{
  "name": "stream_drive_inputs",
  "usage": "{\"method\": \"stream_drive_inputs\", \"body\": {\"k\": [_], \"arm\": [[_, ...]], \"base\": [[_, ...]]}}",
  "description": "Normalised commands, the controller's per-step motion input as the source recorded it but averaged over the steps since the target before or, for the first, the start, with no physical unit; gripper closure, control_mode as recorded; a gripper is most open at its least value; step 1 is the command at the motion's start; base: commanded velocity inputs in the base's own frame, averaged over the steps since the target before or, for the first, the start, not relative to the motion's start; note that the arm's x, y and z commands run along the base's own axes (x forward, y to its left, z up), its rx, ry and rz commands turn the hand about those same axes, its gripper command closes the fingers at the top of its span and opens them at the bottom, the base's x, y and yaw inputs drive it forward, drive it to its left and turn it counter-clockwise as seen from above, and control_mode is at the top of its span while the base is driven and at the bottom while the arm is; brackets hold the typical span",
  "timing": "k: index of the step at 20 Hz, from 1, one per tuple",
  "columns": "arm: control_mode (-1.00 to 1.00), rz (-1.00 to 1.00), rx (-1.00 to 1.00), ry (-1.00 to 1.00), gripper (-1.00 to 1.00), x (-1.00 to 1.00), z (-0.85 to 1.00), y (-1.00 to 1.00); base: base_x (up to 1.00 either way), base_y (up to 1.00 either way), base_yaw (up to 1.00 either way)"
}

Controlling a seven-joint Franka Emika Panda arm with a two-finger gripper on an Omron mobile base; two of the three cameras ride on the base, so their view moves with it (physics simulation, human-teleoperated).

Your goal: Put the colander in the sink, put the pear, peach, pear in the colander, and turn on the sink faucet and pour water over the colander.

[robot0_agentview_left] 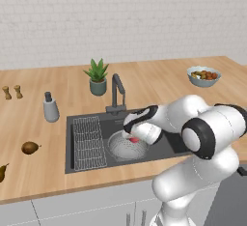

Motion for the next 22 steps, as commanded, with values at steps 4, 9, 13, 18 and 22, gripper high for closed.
{"method": "stream_drive_inputs", "body": {"k": [4,9,13,18,22], "arm": [[-1.00,0.00,0.00,0.00,1.00,0.10,-0.41,0.12],[-1.00,0.00,0.00,0.00,1.00,0.00,-0.34,0.10],[-1.00,0.00,0.00,0.00,1.00,0.00,-0.28,0.26],[-1.00,0.00,0.00,0.00,-1.00,0.02,-0.15,0.21],[-1.00,0.00,0.00,0.00,-1.00,0.00,0.02,-0.07]], "base": [[0.00,0.00,0.00],[0.00,0.00,0.00],[0.00,0.00,0.00],[0.00,0.00,0.00],[0.00,0.00,0.00]]}}
